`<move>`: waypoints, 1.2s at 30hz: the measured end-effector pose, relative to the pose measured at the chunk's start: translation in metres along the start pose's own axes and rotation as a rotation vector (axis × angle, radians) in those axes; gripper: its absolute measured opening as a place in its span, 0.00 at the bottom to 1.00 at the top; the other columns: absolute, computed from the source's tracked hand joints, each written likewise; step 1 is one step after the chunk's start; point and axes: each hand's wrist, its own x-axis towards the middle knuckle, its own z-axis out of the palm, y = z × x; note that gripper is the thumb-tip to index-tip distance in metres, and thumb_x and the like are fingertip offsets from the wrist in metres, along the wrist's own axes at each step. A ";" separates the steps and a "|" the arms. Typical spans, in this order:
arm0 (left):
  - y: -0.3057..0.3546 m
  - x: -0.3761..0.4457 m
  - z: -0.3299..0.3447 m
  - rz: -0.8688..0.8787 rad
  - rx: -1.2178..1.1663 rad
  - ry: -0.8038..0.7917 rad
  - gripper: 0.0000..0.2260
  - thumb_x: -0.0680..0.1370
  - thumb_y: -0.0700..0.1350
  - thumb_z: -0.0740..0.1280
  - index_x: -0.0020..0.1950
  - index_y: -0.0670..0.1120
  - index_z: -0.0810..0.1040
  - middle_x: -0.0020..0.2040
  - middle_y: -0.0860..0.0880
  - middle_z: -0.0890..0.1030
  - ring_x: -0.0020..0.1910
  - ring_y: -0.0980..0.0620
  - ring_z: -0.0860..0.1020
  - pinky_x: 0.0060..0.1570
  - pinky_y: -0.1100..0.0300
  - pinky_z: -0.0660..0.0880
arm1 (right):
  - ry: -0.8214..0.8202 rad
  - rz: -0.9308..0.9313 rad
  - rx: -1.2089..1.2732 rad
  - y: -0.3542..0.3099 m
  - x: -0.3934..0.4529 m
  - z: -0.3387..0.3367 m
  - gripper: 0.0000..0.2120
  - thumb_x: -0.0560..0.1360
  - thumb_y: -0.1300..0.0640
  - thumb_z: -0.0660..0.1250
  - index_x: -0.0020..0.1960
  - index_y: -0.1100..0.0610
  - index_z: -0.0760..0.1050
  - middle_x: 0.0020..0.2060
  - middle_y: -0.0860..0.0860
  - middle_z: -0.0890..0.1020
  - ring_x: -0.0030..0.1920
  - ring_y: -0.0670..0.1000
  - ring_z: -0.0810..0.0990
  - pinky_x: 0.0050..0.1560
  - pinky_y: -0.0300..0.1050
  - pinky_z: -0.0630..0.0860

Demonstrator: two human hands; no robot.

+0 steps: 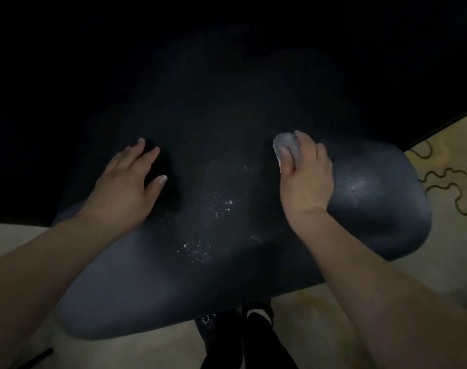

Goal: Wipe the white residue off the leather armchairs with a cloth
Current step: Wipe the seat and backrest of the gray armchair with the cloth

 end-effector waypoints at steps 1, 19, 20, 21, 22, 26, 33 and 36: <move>-0.002 0.000 0.001 -0.016 -0.002 -0.004 0.27 0.80 0.53 0.60 0.78 0.49 0.60 0.79 0.47 0.54 0.77 0.44 0.52 0.75 0.51 0.51 | -0.040 -0.019 -0.004 -0.004 -0.001 0.003 0.21 0.79 0.49 0.61 0.70 0.53 0.68 0.56 0.57 0.76 0.52 0.58 0.75 0.52 0.51 0.71; -0.038 -0.037 0.002 -0.186 -0.112 0.047 0.26 0.81 0.54 0.59 0.78 0.51 0.57 0.79 0.51 0.51 0.77 0.47 0.50 0.74 0.56 0.48 | -0.342 -0.606 0.109 -0.077 -0.023 0.035 0.21 0.74 0.54 0.71 0.66 0.56 0.75 0.50 0.57 0.78 0.47 0.60 0.77 0.49 0.50 0.75; -0.038 -0.039 0.004 -0.189 -0.123 0.050 0.26 0.81 0.54 0.58 0.78 0.51 0.57 0.79 0.51 0.51 0.77 0.48 0.50 0.73 0.57 0.48 | -0.372 -0.630 0.154 -0.079 -0.028 0.034 0.21 0.73 0.56 0.71 0.65 0.56 0.76 0.49 0.57 0.79 0.47 0.59 0.78 0.48 0.50 0.76; -0.039 -0.041 0.005 -0.192 -0.133 0.057 0.26 0.81 0.54 0.59 0.78 0.52 0.57 0.79 0.51 0.51 0.77 0.48 0.50 0.73 0.57 0.48 | -0.370 -0.635 0.195 -0.080 -0.024 0.033 0.20 0.73 0.57 0.71 0.64 0.57 0.76 0.49 0.57 0.78 0.47 0.59 0.78 0.48 0.50 0.77; -0.039 -0.043 0.006 -0.195 -0.140 0.067 0.26 0.81 0.54 0.59 0.78 0.52 0.58 0.79 0.51 0.51 0.77 0.48 0.50 0.73 0.58 0.48 | -0.336 -0.624 0.219 -0.081 -0.014 0.033 0.20 0.74 0.58 0.70 0.65 0.57 0.76 0.48 0.57 0.78 0.47 0.59 0.78 0.49 0.51 0.77; -0.043 -0.046 0.009 -0.202 -0.154 0.097 0.26 0.80 0.54 0.59 0.78 0.51 0.58 0.79 0.51 0.52 0.77 0.48 0.51 0.71 0.62 0.45 | -0.193 -0.471 0.155 -0.093 0.046 0.045 0.24 0.78 0.54 0.65 0.72 0.52 0.66 0.56 0.57 0.74 0.57 0.57 0.72 0.55 0.50 0.71; -0.046 -0.054 0.017 -0.235 -0.164 0.123 0.27 0.80 0.53 0.59 0.78 0.50 0.58 0.79 0.50 0.52 0.77 0.48 0.51 0.72 0.62 0.44 | -0.400 -0.658 0.073 -0.122 0.001 0.067 0.22 0.76 0.53 0.67 0.68 0.56 0.71 0.54 0.59 0.75 0.53 0.60 0.73 0.54 0.54 0.72; -0.047 -0.060 0.018 -0.232 -0.157 0.118 0.27 0.80 0.53 0.60 0.78 0.49 0.58 0.79 0.50 0.52 0.77 0.49 0.51 0.72 0.63 0.43 | -0.564 -0.836 0.145 -0.122 -0.026 0.060 0.21 0.74 0.56 0.69 0.67 0.57 0.73 0.51 0.57 0.76 0.51 0.59 0.74 0.53 0.56 0.74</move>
